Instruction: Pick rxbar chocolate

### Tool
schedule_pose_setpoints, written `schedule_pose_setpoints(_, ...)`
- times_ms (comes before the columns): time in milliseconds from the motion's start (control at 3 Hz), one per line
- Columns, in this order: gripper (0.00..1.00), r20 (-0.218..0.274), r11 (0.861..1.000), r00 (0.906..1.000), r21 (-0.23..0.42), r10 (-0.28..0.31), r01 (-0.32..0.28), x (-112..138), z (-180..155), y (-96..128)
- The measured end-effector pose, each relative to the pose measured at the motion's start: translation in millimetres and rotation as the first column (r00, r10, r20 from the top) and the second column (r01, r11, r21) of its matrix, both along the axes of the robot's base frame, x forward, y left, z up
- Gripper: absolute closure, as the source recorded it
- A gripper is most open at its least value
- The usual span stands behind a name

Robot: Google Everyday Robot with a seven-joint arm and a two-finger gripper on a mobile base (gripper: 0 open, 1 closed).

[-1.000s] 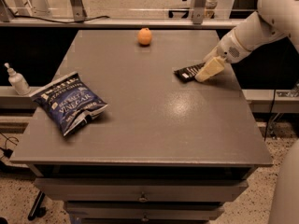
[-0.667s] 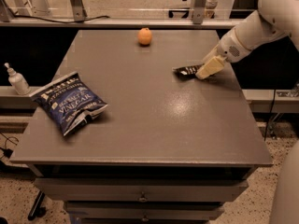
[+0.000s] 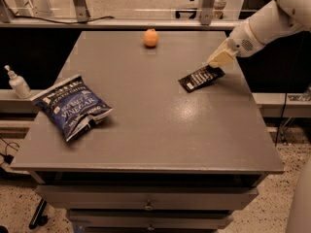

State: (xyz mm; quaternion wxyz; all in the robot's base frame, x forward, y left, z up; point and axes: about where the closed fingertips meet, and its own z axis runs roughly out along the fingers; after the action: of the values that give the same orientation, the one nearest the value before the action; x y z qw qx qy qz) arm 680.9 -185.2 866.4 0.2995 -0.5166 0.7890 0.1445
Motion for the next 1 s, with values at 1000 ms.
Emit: schedule_pose_setpoints(1000,1.00,0.046,0.991,0.9961,0.111,0.076,-0.081,-47,64,27)
